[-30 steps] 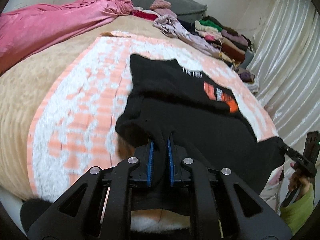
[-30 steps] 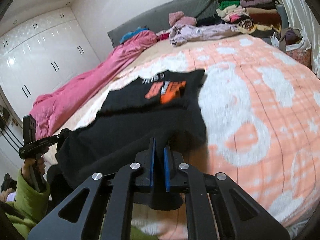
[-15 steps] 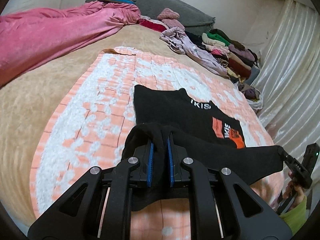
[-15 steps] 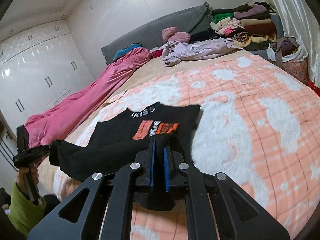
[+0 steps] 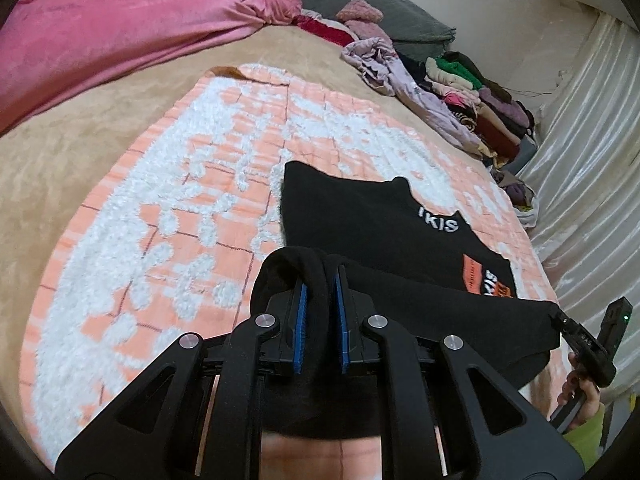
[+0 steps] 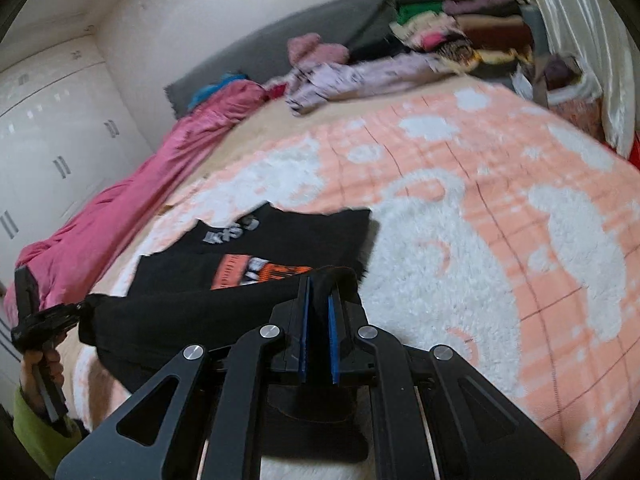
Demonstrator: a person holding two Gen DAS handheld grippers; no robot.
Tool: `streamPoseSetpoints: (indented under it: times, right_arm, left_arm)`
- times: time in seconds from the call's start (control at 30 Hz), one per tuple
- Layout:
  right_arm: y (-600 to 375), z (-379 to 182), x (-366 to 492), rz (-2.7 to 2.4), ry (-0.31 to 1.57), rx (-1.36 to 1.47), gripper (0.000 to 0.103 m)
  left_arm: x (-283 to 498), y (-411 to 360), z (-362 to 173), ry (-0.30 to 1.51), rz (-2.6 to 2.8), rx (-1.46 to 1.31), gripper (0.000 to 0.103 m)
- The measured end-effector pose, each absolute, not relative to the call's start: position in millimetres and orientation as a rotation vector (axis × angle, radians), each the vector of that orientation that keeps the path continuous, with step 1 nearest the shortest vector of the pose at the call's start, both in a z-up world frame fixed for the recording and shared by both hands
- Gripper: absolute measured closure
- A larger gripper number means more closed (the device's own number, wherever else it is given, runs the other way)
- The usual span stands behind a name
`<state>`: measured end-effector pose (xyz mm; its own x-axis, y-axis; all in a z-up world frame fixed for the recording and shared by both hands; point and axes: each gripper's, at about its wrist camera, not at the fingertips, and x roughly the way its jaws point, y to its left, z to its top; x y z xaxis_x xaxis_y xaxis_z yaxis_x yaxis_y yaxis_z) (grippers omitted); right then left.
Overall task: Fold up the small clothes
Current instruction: 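Lift the hem with both tools and fold it toward the collar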
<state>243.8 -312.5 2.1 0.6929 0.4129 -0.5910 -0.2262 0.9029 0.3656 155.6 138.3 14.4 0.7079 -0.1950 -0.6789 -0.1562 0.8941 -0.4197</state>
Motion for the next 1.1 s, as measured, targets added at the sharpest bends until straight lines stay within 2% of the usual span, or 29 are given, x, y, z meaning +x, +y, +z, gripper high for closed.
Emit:
streamPoseSetpoints:
  times: [0.1, 0.17, 0.2, 0.23, 0.27, 0.3, 0.33, 0.6, 0.67, 0.73, 0.83, 1.1]
  right_arm:
    - [-311.7, -10.6, 252.8, 0.349, 0.758, 0.289, 0.092]
    - [-313.1, -15.0, 253.8, 0.349, 0.764, 0.305, 0.086]
    - [-314.1, -15.7, 253.3, 0.352, 0.765, 0.316, 0.079]
    - [-314.6, -15.2, 251.9, 0.353, 0.761, 0.32, 0.064]
    - [-315.4, -13.8, 249.8, 0.336, 0.752, 0.31, 0.055]
    - [-316.9, -12.0, 247.6, 0.315, 0.74, 0.297, 0.051]
    - [-319.3, -10.2, 245.6, 0.308, 0.729, 0.295, 0.051]
    - [-302.7, 16.8, 200.9, 0.38, 0.649, 0.195, 0.051]
    - [-284.0, 20.3, 186.1, 0.455, 0.653, 0.131, 0.055]
    - [-265.6, 20.0, 177.1, 0.52, 0.673, 0.082, 0.072]
    - [-231.8, 9.9, 166.2, 0.629, 0.736, 0.007, 0.085]
    - [-185.6, -18.7, 154.7, 0.714, 0.832, -0.07, 0.086]
  left_arm:
    - [157.9, 146.7, 2.3, 0.795, -0.045, -0.519, 0.094]
    - [155.7, 152.1, -0.9, 0.781, -0.065, -0.547, 0.092]
    - [153.5, 154.3, -1.9, 0.77, -0.075, -0.559, 0.091]
    - [150.1, 156.7, -1.8, 0.752, -0.084, -0.57, 0.091]
    - [146.7, 158.3, -1.3, 0.737, -0.082, -0.573, 0.089]
    - [141.2, 160.8, 0.7, 0.714, -0.059, -0.558, 0.08]
    - [138.3, 162.3, 2.5, 0.701, -0.054, -0.55, 0.077]
    - [94.5, 146.6, 23.0, 0.614, -0.056, -0.418, 0.076]
    - [85.6, 129.0, 26.9, 0.604, -0.083, -0.352, 0.076]
    - [78.9, 103.9, 28.7, 0.609, -0.132, -0.281, 0.076]
    - [77.0, 66.0, 20.9, 0.666, -0.206, -0.195, 0.076]
    - [84.0, 24.6, -4.8, 0.746, -0.24, -0.062, 0.076]
